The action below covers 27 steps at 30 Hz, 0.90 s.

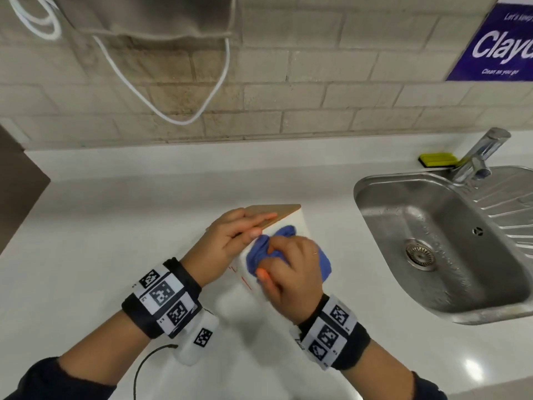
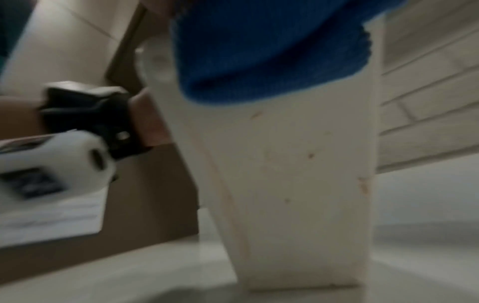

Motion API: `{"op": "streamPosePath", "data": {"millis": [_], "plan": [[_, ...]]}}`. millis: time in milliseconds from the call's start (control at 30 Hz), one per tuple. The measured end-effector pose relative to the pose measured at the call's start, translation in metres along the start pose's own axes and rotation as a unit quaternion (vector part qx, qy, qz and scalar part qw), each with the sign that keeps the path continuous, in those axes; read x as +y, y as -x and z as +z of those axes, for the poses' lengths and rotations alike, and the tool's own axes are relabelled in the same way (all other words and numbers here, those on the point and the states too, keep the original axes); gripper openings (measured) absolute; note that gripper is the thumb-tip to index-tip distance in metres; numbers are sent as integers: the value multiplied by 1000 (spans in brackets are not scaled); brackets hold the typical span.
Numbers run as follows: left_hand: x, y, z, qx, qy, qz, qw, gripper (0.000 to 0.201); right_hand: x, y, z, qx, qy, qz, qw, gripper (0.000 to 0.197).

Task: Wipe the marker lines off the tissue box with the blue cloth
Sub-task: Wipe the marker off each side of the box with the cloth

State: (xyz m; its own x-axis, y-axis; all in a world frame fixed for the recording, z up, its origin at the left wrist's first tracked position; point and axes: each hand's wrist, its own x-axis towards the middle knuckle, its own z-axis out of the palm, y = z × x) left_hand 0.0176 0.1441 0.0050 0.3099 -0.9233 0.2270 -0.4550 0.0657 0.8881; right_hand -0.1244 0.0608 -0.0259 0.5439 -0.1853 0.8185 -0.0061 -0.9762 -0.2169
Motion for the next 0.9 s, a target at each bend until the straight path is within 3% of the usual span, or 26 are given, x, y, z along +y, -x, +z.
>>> {"op": "streamPosePath", "data": {"millis": [100,167,233,367,433,500,567,633,667,767,900], "plan": [[-2,-4,-10,4,31,-7,999,51,-2,11,3,-46,-1,-168,985,17],[-3,-6,-14,12,39,-12,999,51,12,12,2,-65,-2,-213,975,17],[-5,-6,-16,19,46,-17,999,51,31,6,-2,-67,-3,-166,984,26],[-7,-7,-16,28,42,-15,999,50,43,-25,-5,-25,-22,74,997,31],[-8,-8,-18,36,37,-7,999,52,29,-35,-1,-31,-22,132,991,24],[-8,-8,-21,26,42,-1,999,53,10,-34,6,-50,-7,99,994,23],[-11,-3,-24,5,27,9,1000,53,-5,-16,9,-92,2,-26,995,28],[-17,7,-30,-26,-52,28,998,57,-1,11,4,-168,0,-138,976,31],[-21,14,-33,-47,-108,32,993,63,7,22,-3,-201,6,-154,967,33],[-32,41,-38,-112,-246,20,963,81,36,38,-31,-219,41,-66,973,45],[-47,75,-32,-171,-344,38,922,81,48,32,-55,-205,52,47,976,53]]}}
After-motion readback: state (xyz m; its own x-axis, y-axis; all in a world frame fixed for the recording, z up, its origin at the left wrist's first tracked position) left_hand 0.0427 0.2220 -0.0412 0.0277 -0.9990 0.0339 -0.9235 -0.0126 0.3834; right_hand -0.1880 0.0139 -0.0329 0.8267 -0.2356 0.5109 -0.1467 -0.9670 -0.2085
